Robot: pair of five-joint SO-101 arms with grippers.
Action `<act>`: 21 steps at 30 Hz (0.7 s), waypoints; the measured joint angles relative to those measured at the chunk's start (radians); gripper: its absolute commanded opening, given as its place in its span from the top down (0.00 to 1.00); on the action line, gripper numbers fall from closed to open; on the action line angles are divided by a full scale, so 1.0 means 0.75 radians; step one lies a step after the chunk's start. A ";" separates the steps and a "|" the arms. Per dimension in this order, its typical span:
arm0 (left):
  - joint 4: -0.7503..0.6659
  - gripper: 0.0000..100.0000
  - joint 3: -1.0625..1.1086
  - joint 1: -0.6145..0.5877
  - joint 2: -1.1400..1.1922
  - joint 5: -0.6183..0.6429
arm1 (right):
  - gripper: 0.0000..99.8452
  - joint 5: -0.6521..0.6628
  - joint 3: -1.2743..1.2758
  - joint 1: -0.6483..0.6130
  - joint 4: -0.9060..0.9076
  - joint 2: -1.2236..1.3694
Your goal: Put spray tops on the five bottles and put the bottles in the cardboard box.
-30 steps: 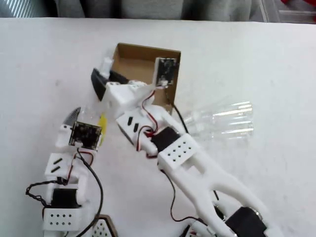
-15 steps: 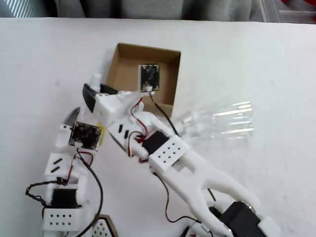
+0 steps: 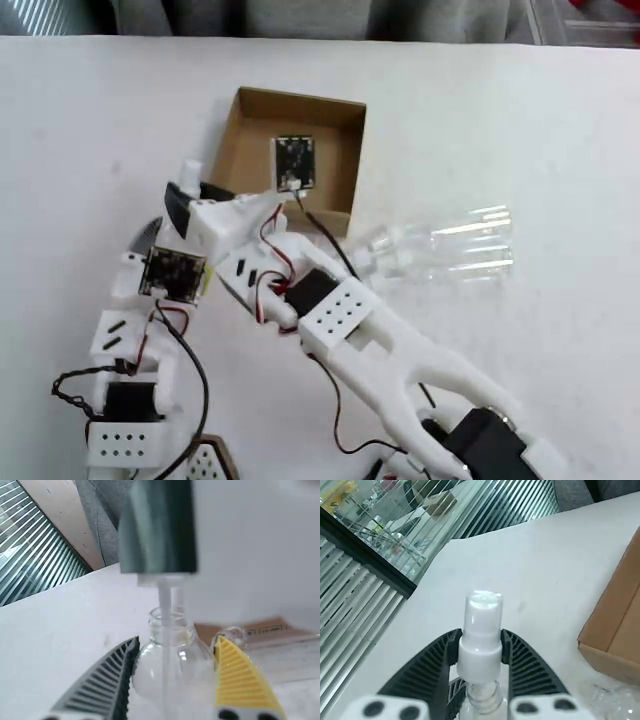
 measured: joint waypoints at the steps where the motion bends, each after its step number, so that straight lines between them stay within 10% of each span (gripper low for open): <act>1: 0.000 0.88 0.000 0.000 0.000 0.000 | 0.97 0.006 0.000 0.000 0.000 0.000; 9: 0.000 0.88 0.000 0.000 0.000 0.000 | 0.81 0.086 0.000 -0.020 0.043 0.000; 21: 0.000 0.88 0.000 0.004 0.000 0.000 | 0.81 0.086 -0.031 -0.027 0.180 -0.006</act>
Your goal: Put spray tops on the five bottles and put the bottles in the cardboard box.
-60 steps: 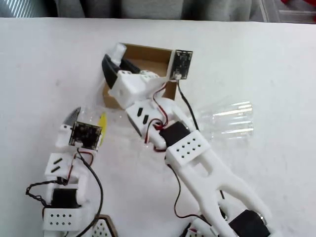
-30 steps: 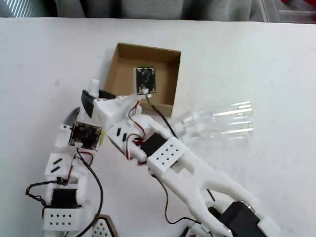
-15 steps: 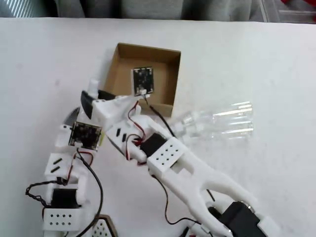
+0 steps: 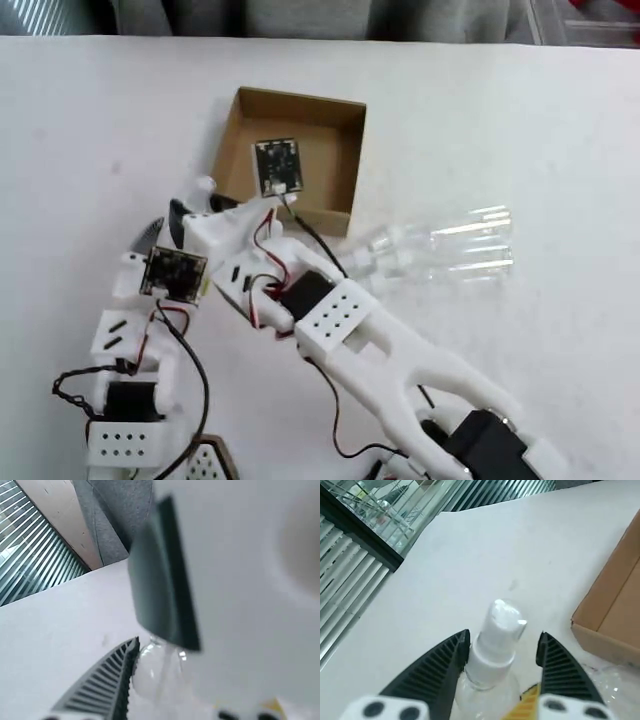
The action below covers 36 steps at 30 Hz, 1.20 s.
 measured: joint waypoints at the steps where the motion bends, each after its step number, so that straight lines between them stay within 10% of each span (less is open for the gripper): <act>1: 0.000 0.88 0.000 0.000 0.000 0.000 | 0.81 0.000 0.000 0.000 0.000 -0.014; 27: -0.235 0.88 0.000 -0.180 0.000 0.000 | 0.81 0.000 0.014 0.205 0.268 -0.223; 36: -0.252 0.96 -0.117 -0.336 -0.006 0.311 | 0.81 0.000 0.049 0.235 0.268 -0.110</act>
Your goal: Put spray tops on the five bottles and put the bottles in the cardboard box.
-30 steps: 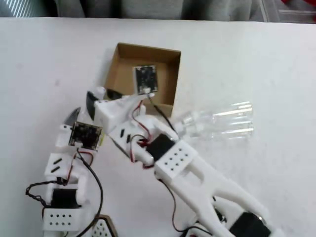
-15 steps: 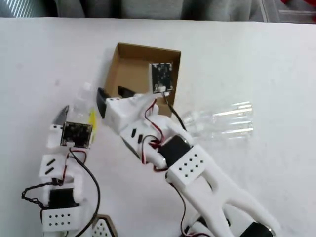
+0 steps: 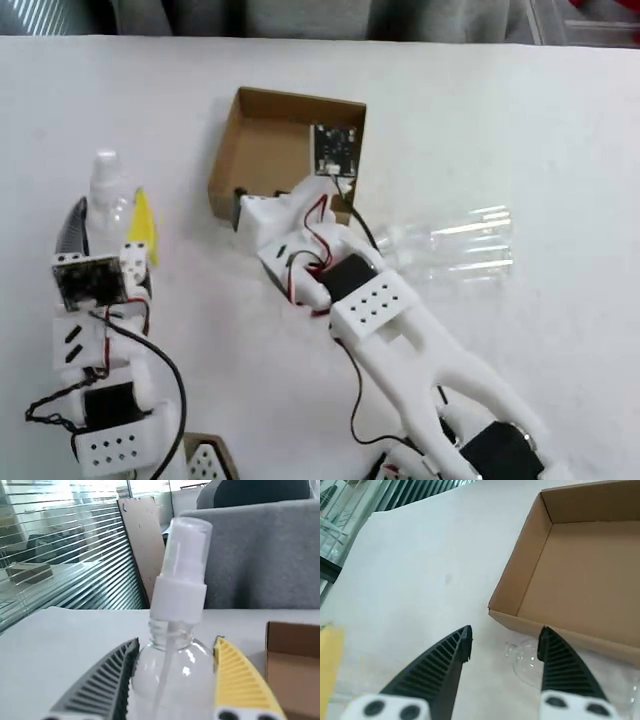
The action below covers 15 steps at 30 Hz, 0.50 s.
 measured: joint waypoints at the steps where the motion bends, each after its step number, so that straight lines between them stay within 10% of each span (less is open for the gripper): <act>1: 0.000 0.96 -0.012 -0.010 -0.004 0.010 | 0.81 0.000 0.000 0.002 0.000 0.012; 15: 0.065 0.96 -0.233 -0.055 -0.008 0.039 | 0.81 0.008 0.008 0.182 0.092 0.115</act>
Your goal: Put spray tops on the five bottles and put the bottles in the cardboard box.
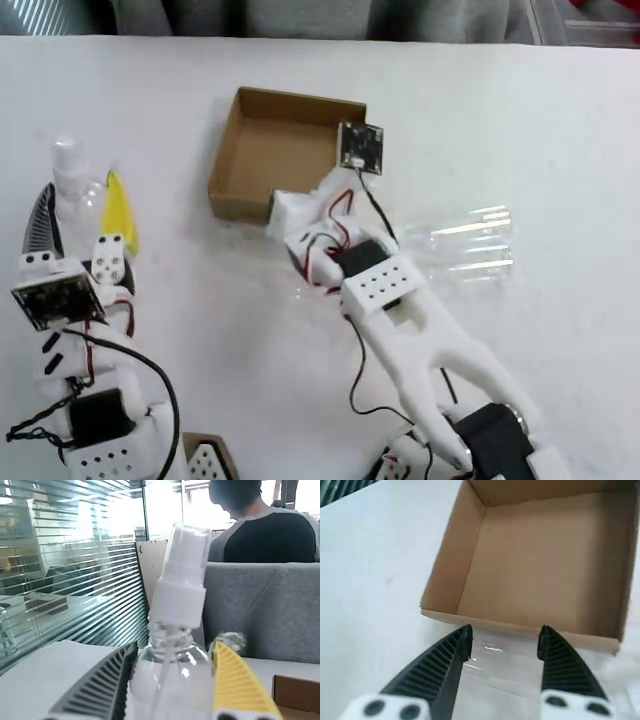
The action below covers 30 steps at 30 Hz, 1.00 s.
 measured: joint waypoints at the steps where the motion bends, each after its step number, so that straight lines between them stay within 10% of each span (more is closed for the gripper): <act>1: 0.000 0.96 -0.014 -0.018 0.000 0.025 | 0.81 0.000 0.000 0.010 0.025 0.000; 18: 0.055 0.96 -0.153 -0.168 0.031 0.479 | 0.81 0.000 0.037 0.149 0.110 0.000; 30: 0.184 0.96 -0.595 0.035 0.722 0.499 | 0.81 0.000 0.037 0.153 0.110 0.000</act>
